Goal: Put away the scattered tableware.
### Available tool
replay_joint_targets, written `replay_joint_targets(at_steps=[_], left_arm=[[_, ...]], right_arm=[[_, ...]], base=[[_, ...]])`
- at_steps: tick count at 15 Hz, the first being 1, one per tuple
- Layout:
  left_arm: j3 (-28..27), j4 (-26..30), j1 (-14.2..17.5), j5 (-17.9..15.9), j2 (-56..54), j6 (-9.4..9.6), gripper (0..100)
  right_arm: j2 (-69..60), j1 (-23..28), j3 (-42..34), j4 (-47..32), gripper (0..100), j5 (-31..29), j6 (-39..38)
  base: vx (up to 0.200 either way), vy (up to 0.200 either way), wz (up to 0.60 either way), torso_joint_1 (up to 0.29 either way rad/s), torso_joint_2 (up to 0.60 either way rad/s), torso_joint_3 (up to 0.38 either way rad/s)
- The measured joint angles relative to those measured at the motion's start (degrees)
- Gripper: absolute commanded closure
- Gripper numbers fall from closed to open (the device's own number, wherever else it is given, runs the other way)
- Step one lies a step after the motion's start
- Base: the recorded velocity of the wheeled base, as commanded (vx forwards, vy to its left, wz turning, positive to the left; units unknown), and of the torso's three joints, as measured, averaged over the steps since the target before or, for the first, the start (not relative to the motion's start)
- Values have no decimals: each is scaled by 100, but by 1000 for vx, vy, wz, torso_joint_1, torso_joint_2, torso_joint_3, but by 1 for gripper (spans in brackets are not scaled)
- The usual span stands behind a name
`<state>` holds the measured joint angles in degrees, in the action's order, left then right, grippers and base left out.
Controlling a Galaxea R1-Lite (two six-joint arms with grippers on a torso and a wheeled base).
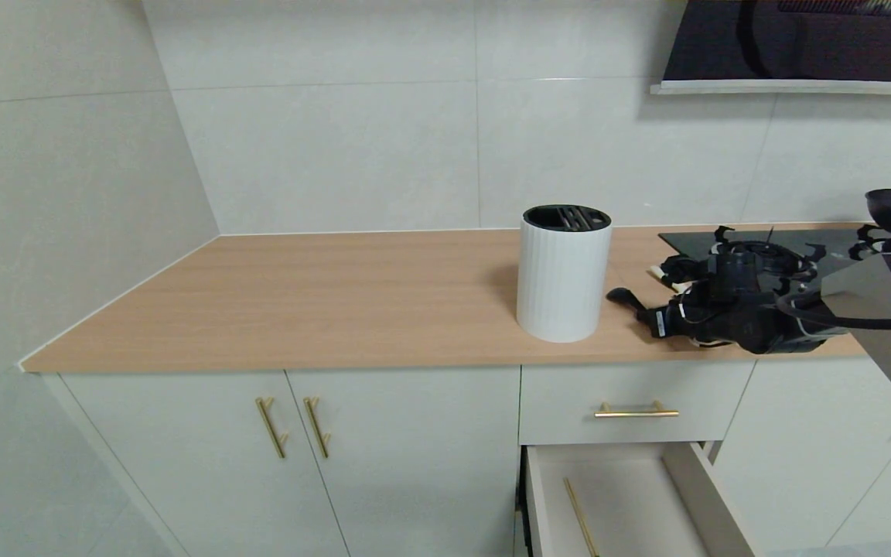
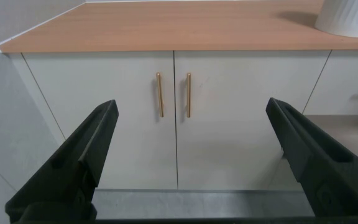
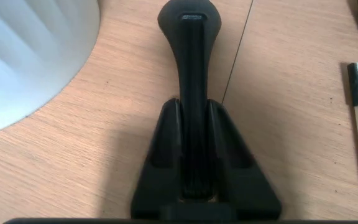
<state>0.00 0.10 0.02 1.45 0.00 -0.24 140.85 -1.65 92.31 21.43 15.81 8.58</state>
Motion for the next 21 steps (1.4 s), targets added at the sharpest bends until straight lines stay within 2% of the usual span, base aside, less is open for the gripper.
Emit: replay_joint_targets(at_steps=[3,9,11,13,17,21], left_arm=[[0,0,0,2,0,0,0],[0,0,2,0,0,0,0],[0,0,2,0,0,0,0],[0,0,2,2,0,0,0],[0,0,2,2,0,0,0],[0,0,2,0,0,0,0]], right_arm=[[0,0,-2,-11,100,-57,-2],[-708,-243,-215,-586,100,-1091,-502],[-1436,-469,-756,-808,100,-1660,-768],[-2186,-664,-1527,-903,100,-1983,-991],[-3622,-858,-3270,-953,100,-2208,-1348],[-4830,-894,-4389,-1117,100,-2215,-1545]], base=[[0,0,0,0,0,0],[0,0,0,0,0,0],[0,0,0,0,0,0],[0,0,0,0,0,0],[0,0,0,0,0,0],[0,0,0,0,0,0]])
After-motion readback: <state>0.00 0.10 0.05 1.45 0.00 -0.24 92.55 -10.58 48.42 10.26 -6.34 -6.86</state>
